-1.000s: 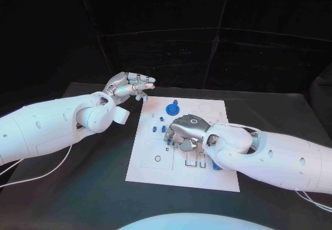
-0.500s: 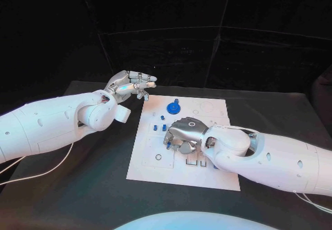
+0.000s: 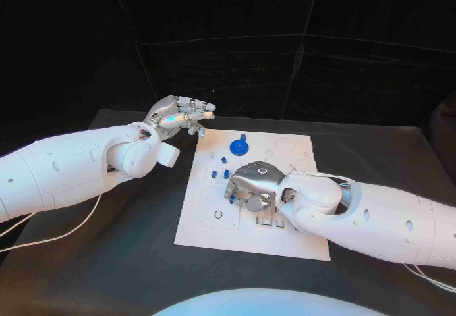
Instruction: Assemble the parts on the task board
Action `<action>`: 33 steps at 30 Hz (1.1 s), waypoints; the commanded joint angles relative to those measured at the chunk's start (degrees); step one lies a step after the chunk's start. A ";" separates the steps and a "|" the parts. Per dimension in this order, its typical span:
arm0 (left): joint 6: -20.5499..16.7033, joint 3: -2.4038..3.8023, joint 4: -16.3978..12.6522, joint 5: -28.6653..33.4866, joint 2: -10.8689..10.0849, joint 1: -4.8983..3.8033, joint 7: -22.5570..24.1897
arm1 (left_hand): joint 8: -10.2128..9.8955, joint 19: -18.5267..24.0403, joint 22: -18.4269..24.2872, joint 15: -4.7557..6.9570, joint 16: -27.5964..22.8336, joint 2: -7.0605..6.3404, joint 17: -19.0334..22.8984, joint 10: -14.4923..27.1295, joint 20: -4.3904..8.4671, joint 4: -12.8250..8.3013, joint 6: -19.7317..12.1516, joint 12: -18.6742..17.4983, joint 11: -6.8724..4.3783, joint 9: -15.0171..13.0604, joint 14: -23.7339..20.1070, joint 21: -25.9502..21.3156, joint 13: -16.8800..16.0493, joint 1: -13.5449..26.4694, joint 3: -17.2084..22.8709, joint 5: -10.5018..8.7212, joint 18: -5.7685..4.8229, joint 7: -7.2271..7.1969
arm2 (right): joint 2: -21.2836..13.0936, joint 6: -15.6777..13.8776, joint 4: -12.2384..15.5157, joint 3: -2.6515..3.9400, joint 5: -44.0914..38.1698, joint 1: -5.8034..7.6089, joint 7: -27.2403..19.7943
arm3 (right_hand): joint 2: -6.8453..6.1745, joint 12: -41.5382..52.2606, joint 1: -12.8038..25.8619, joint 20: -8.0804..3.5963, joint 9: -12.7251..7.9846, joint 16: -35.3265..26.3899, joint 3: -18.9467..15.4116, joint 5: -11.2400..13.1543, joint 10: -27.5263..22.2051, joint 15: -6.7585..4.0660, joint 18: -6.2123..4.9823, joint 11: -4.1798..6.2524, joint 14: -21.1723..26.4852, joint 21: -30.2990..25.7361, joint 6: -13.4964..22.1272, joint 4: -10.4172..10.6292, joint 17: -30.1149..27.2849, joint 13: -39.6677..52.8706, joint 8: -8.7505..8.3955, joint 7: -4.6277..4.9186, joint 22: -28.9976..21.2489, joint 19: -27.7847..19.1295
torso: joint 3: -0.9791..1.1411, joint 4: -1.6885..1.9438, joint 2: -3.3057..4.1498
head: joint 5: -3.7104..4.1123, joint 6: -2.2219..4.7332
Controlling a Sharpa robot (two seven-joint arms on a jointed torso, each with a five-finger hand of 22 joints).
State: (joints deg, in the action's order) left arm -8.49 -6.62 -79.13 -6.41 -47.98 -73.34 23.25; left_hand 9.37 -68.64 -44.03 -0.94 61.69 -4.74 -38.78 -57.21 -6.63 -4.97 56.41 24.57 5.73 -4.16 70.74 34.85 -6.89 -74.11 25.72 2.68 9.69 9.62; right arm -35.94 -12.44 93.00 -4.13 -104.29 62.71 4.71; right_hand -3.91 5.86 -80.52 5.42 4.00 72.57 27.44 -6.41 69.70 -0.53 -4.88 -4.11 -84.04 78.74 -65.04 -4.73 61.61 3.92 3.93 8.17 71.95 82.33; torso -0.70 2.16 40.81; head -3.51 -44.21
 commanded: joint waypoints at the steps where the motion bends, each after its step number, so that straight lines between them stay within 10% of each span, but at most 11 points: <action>1: 0.47 0.04 -0.05 0.23 -0.01 -0.10 0.00 | 0.24 0.26 0.05 -0.08 -0.23 0.25 0.04 0.30 -0.07 -0.02 -0.20 0.28 0.10 0.05 -0.26 -0.23 -0.07 0.04 -0.36 0.33 0.78 0.35 | 0.21 0.90 -0.12 0.00 -1.06 -0.05 0.15 | -0.20 -0.30 0.53 -0.03 0.08 0.28 0.21 -0.22 0.48 -0.16 1.00 -0.07 -1.53 0.32 -0.19 -0.01 -0.09 0.06 -0.07 0.08 -0.04 0.02 | 0.00 0.03 0.03 | -0.04 -0.10; 20: 0.62 0.04 -0.04 0.22 -0.14 -0.10 -0.10 | 0.24 0.26 0.05 -0.08 -0.23 0.25 0.04 0.30 -0.07 -0.02 -0.20 0.28 0.10 0.05 -0.26 -0.23 -0.07 0.04 -0.36 0.33 0.78 0.35 | 0.84 2.87 -0.53 -0.10 -2.44 -0.42 0.48 | -1.61 -0.89 2.79 0.15 -0.09 0.16 -0.22 -0.65 -0.37 0.15 0.93 -0.37 -1.36 0.07 0.85 0.50 -0.65 -0.06 -0.36 0.34 -0.42 -0.27 | -0.02 -0.03 -0.03 | -0.17 -0.43; 25: 0.68 0.04 0.02 0.22 -0.15 -0.10 -0.15 | 0.24 0.26 0.06 -0.08 -0.22 0.26 0.05 0.32 -0.07 -0.03 -0.21 0.29 0.10 0.05 -0.26 -0.24 -0.07 0.03 -0.36 0.33 0.78 0.35 | 0.69 -0.04 -0.55 -0.17 -2.14 -0.44 0.54 | -3.92 -2.19 5.48 0.79 -0.38 -0.25 -2.10 -0.72 -5.03 0.93 0.29 -1.40 -0.95 -2.00 5.11 1.48 -1.51 -0.34 -0.48 0.83 -3.54 -1.86 | 0.00 -0.05 -0.04 | -0.06 -0.34; 33: 0.89 0.03 0.26 0.22 -0.13 -0.09 -0.31 | 0.26 0.22 0.10 -0.07 -0.19 0.27 0.06 0.43 -0.07 -0.10 -0.27 0.37 0.11 0.06 -0.24 -0.28 -0.08 -0.06 -0.34 0.33 0.79 0.36 | -0.49 -8.79 0.45 -0.19 -0.45 -0.46 -1.27 | -4.02 -1.42 5.65 1.09 -0.20 -0.49 -3.06 -1.07 -6.47 1.11 0.15 -1.68 -0.77 -2.50 6.23 1.69 -2.16 -0.13 -0.27 1.11 -4.18 -2.19 | 0.04 -0.08 -0.06 | 0.08 -0.01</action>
State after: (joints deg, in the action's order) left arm -8.34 -6.63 -78.93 -6.41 -48.12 -73.34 22.88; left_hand 9.37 -68.64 -43.98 -0.94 61.69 -4.74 -38.78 -57.22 -6.63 -4.97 56.20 24.57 5.73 -4.18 70.74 34.85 -6.88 -74.11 25.72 2.68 9.69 9.82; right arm -36.23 -15.05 93.07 -4.34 -105.70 62.18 4.76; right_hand -8.12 4.11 -75.24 6.44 3.71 72.29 24.75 -7.20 63.34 0.12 -4.87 -5.73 -84.04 76.37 -59.25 -3.16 59.53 3.71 3.60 9.35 67.56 80.25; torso -0.69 2.13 40.77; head -3.47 -44.31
